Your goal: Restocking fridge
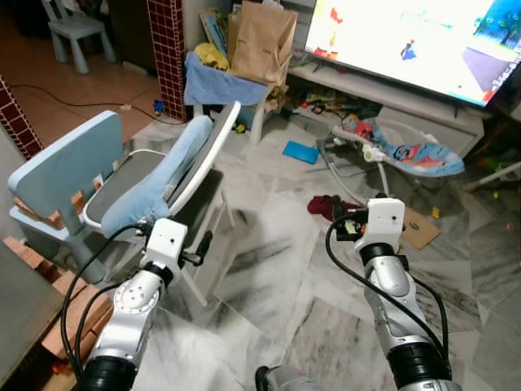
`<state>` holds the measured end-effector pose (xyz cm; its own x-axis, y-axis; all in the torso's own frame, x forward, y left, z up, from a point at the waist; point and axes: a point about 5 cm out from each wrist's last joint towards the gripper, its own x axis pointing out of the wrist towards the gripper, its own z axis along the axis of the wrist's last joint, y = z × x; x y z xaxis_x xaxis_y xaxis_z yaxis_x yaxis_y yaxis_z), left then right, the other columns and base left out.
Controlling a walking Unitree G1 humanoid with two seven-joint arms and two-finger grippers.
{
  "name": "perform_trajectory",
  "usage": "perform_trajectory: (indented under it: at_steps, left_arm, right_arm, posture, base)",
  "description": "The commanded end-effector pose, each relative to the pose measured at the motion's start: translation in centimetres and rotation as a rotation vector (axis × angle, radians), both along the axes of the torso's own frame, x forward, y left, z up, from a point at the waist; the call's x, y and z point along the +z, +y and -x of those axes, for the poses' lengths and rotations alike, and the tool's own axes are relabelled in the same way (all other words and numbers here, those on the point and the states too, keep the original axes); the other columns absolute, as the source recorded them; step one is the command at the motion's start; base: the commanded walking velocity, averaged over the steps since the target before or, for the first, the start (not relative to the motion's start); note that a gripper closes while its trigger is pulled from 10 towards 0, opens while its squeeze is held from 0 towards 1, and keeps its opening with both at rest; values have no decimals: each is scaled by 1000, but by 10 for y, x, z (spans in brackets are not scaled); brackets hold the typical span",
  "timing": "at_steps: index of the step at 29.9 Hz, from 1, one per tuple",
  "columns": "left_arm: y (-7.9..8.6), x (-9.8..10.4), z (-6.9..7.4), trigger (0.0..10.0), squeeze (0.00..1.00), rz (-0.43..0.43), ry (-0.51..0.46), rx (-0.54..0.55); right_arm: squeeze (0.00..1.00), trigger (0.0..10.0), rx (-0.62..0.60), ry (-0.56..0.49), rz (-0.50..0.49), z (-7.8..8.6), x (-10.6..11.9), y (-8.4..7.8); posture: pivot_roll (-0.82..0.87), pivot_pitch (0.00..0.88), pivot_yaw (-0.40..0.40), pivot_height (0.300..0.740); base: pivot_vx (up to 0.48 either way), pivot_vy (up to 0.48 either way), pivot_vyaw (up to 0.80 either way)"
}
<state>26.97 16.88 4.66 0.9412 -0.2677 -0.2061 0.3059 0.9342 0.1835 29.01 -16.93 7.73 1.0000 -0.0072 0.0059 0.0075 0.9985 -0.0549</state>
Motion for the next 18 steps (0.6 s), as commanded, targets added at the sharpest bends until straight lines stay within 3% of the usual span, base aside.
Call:
perform_trajectory:
  at_steps: [1,18]
  left_arm:
    - [-1,-1,1,10000,0,-1,7,1]
    - [3,1,-3,10000,0,-8,6,14]
  right_arm:
    - [0,10000,-3,-7,-7,-1,1,-2]
    - [0,10000,25,8,-5,-1,-1,1]
  posture:
    - [13,0,-69,740]
    - [11,0,-69,740]
  base:
    - [-416,0,0]
    - [-467,0,0]
